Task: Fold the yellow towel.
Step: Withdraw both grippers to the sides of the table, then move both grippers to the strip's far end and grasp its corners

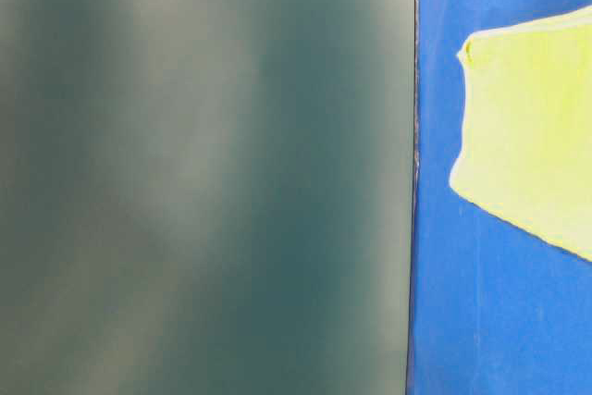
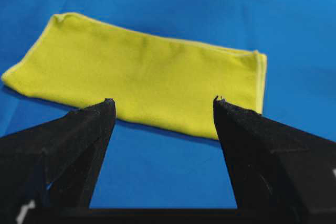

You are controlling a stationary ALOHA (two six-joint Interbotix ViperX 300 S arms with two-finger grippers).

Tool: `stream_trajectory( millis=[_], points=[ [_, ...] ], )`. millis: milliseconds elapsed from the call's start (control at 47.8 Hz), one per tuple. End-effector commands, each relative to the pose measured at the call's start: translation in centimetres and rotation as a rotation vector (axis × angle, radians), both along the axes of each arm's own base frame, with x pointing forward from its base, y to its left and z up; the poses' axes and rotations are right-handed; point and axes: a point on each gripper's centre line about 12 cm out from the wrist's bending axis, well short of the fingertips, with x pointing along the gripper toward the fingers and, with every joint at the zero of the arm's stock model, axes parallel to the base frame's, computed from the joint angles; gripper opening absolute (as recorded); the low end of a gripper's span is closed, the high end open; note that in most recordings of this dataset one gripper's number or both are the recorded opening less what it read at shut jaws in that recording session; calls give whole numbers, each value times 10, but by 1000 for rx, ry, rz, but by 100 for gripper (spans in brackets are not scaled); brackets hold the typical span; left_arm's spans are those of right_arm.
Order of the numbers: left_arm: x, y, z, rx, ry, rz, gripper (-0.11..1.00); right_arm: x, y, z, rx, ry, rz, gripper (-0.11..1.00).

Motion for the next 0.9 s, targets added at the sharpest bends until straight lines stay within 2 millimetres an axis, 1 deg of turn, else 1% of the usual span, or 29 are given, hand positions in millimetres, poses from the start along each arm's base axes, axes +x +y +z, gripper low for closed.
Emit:
stream_trajectory(
  millis=[0, 126, 230, 293, 314, 418, 544, 628, 795, 879],
  points=[
    [8, 1, 15, -3, -43, 5, 72, 5, -7, 10, 13, -31, -31, 52],
    [25, 8, 16, 0, -18, 29, 72, 14, -27, 7, 29, 4, -102, 52],
    [48, 26, 2, -6, 53, 86, 72, 26, -46, -3, 35, 60, -155, 52],
    [64, 35, -5, -3, 91, 109, 72, 35, -60, -14, 43, 120, -189, 52],
    [72, 40, -9, 0, 111, 120, 72, 37, -64, -17, 45, 138, -198, 52],
    [95, 58, -22, 0, 161, 158, 71, 49, -81, -33, 52, 233, -228, 52],
    [115, 83, -40, -12, 208, 214, 71, 62, -94, -51, 51, 312, -236, 52],
    [129, 101, -55, -19, 227, 251, 71, 67, -101, -65, 62, 353, -245, 52],
    [153, 127, -78, -24, 233, 295, 71, 78, -114, -92, 76, 400, -249, 52],
    [164, 140, -90, -28, 243, 313, 71, 81, -120, -101, 80, 411, -253, 52]
  ],
)
